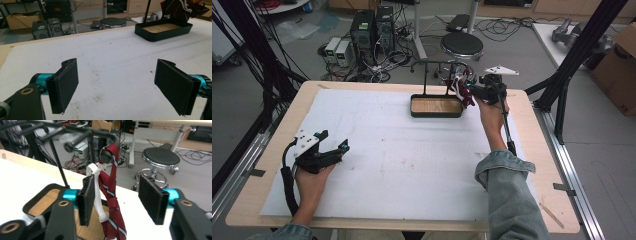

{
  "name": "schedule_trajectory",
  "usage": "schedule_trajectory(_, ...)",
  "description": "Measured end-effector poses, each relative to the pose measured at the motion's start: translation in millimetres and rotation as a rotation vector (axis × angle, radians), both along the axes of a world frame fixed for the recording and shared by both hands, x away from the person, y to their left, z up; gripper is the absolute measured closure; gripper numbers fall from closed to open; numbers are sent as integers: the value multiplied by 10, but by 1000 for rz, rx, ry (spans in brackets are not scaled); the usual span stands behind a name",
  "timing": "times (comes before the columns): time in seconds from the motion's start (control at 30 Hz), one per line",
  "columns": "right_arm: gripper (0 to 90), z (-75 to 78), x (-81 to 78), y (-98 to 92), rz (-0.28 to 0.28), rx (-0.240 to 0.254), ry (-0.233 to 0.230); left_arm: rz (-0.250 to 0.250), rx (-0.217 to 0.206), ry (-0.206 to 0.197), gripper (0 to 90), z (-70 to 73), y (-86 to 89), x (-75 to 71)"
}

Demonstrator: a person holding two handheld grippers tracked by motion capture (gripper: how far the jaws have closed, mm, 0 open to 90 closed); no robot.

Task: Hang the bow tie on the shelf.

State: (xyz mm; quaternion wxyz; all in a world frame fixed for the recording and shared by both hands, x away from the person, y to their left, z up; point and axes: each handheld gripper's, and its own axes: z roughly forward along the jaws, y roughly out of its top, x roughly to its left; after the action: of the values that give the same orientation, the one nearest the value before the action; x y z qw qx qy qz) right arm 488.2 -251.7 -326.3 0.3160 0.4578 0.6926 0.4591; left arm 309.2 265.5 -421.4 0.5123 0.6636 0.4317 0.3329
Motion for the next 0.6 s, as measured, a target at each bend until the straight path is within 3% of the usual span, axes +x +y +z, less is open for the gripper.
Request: schedule_trajectory(0.6, 352, 396, -401, -90, 8, 45, -44, 4, 4, -7, 195, 8, 12, -5)
